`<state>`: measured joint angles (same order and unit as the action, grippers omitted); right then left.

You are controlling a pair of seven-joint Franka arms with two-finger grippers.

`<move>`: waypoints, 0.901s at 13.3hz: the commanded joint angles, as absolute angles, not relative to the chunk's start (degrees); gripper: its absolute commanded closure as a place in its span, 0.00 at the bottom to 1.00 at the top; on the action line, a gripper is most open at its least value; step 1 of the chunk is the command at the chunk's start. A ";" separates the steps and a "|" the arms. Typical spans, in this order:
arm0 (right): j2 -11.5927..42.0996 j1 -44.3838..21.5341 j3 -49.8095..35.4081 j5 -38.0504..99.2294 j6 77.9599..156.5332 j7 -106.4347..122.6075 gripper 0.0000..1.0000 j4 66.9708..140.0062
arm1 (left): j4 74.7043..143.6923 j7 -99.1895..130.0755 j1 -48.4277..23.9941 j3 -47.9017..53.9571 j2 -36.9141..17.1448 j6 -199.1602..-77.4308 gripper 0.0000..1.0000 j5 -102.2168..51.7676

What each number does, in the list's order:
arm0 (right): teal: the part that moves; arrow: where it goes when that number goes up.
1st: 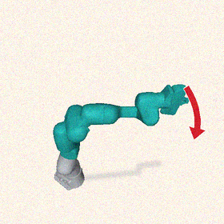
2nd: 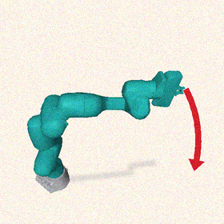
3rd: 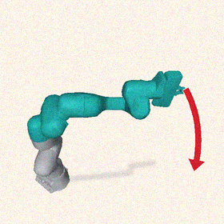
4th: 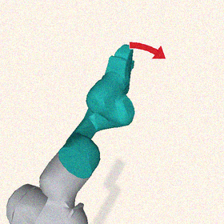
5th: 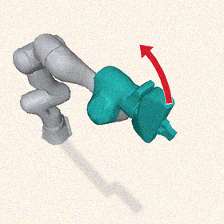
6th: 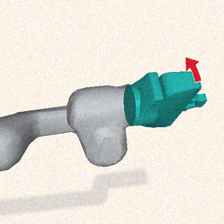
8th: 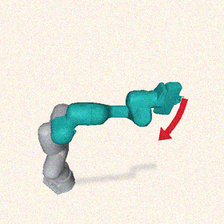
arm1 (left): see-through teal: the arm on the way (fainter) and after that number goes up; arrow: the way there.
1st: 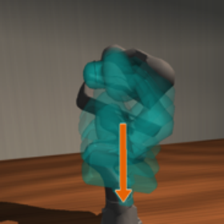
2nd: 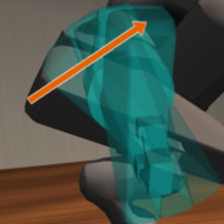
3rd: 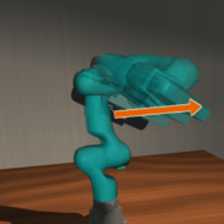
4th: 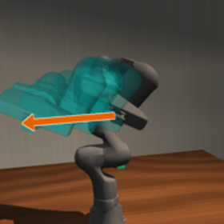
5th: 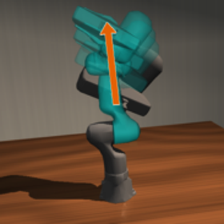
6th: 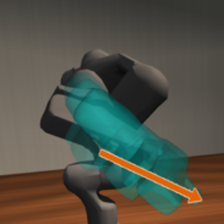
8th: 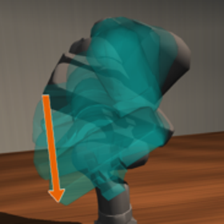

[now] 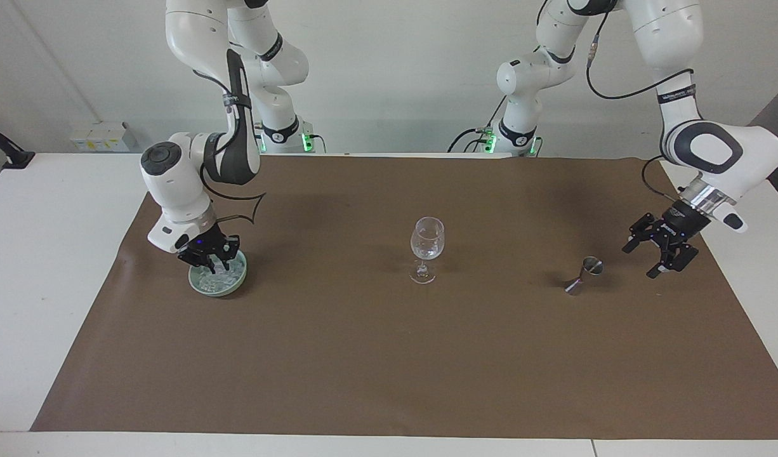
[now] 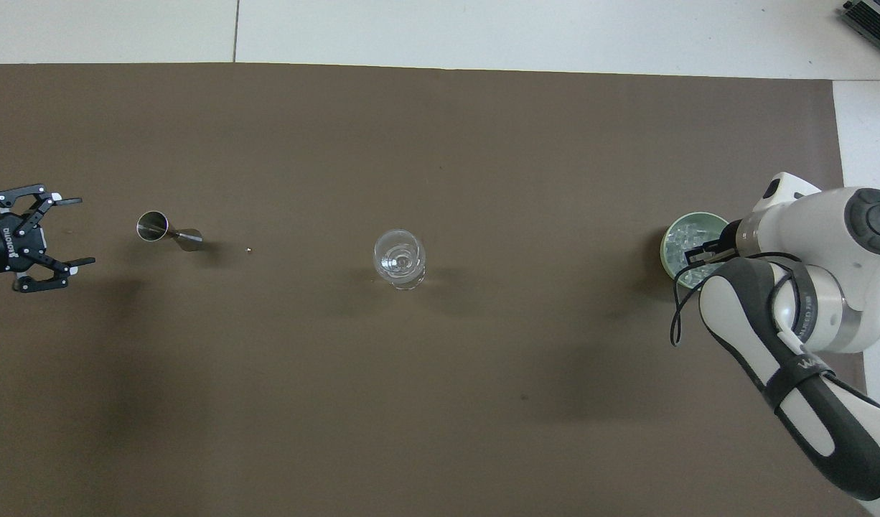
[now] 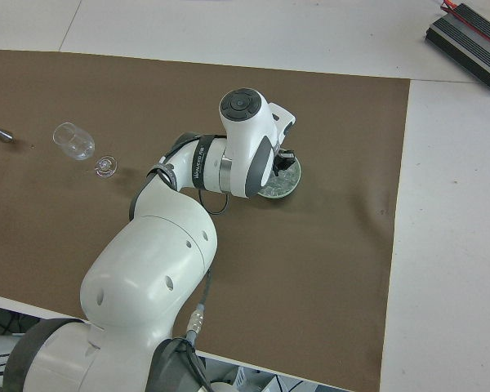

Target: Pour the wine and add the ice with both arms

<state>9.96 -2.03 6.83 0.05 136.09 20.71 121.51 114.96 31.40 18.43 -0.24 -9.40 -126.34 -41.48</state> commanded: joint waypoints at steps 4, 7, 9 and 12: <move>8.61 -1.67 6.68 0.70 128.69 21.62 1.00 116.91 | 99.87 17.76 16.97 0.44 -10.81 -114.71 0.00 -22.51; 8.26 -1.84 6.24 0.88 123.68 18.47 1.00 112.51 | 95.02 13.99 12.15 0.53 -9.59 -113.39 0.00 -14.02; 7.48 -2.28 5.89 1.05 122.52 14.87 1.00 110.75 | 94.22 13.53 8.11 0.53 -5.82 -112.24 0.00 -7.32; 5.54 -2.29 2.04 1.14 121.38 5.13 1.00 108.29 | 94.13 12.75 4.75 0.61 -0.98 -111.80 0.00 -4.66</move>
